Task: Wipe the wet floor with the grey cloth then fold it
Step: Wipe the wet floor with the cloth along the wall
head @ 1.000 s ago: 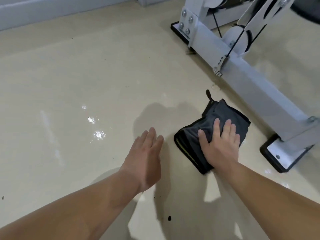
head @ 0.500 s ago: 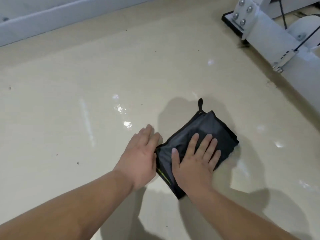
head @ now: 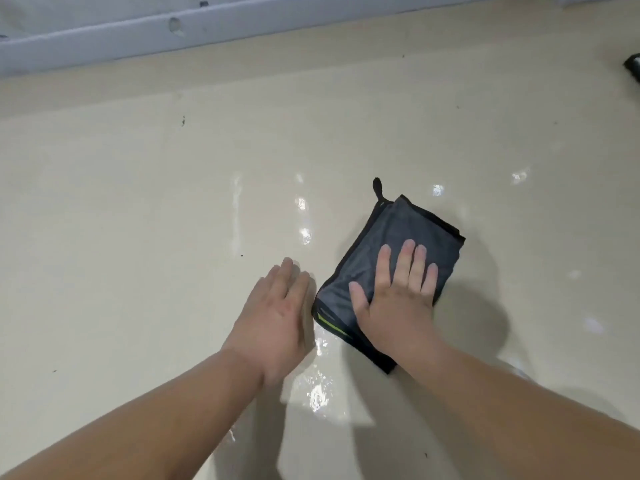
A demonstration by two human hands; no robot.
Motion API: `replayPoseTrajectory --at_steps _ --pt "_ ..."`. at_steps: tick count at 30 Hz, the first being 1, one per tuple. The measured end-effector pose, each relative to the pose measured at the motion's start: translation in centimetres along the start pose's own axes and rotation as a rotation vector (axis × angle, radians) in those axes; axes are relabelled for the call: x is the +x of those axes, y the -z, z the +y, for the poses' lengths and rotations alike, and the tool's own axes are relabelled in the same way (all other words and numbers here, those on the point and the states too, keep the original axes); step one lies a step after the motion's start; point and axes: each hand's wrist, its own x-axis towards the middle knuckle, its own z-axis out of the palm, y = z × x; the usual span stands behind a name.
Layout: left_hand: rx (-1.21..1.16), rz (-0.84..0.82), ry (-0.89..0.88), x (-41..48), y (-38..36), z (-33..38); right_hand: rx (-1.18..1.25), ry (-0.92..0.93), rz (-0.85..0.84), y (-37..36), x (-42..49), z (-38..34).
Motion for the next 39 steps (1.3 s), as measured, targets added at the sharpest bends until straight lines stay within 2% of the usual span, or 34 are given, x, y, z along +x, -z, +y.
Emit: replayPoseTrajectory --at_steps 2,8,12,14,16,18,20,23,26,30,35,39 --pt "-0.048 -0.048 -0.041 -1.0 -1.1 -0.7 0.015 -0.011 -0.019 -0.4 -1.8 -1.3" --pt "0.08 -0.169 -0.131 -5.4 -2.0 -4.1 -0.039 0.053 -0.093 -1.9 -10.9 -6.0" --pt "0.021 -0.24 -0.16 -9.3 -1.6 -5.8 -0.093 0.063 -0.241 -3.1 -18.1 -9.1" --pt "0.127 -0.302 -0.256 -10.7 -2.5 -7.0 -0.143 0.039 -0.349 -2.1 -20.1 -10.3" --pt "0.266 -0.294 -0.412 -11.3 -2.7 -7.9 -0.135 -0.05 -0.524 0.2 -21.0 -11.2" --pt "0.254 -0.296 -0.39 -11.0 -1.7 -7.7 -0.052 -0.15 -0.615 3.0 -21.2 -11.6" --pt "0.174 -0.31 -0.332 -11.2 0.0 -7.2 0.037 -0.227 -0.623 5.8 -22.1 -11.6" --pt "0.174 -0.321 -0.486 -12.2 0.9 -6.4 0.0 -0.226 -0.648 10.3 -24.2 -10.9" --pt "0.074 -0.476 -0.48 -12.5 2.2 -5.3 -0.011 -0.192 -0.667 12.2 -24.6 -11.1" --pt "0.111 -0.439 -0.371 -12.3 3.2 -3.7 0.084 -0.172 -0.646 8.7 -22.8 -11.3" --pt "0.163 -0.378 -0.365 -13.0 1.3 -2.3 0.135 -0.055 -0.572 1.9 -22.3 -9.6" --pt "0.145 -0.363 -0.283 -13.2 -1.0 0.2 0.18 0.012 -0.361 -2.2 -22.1 -7.5"
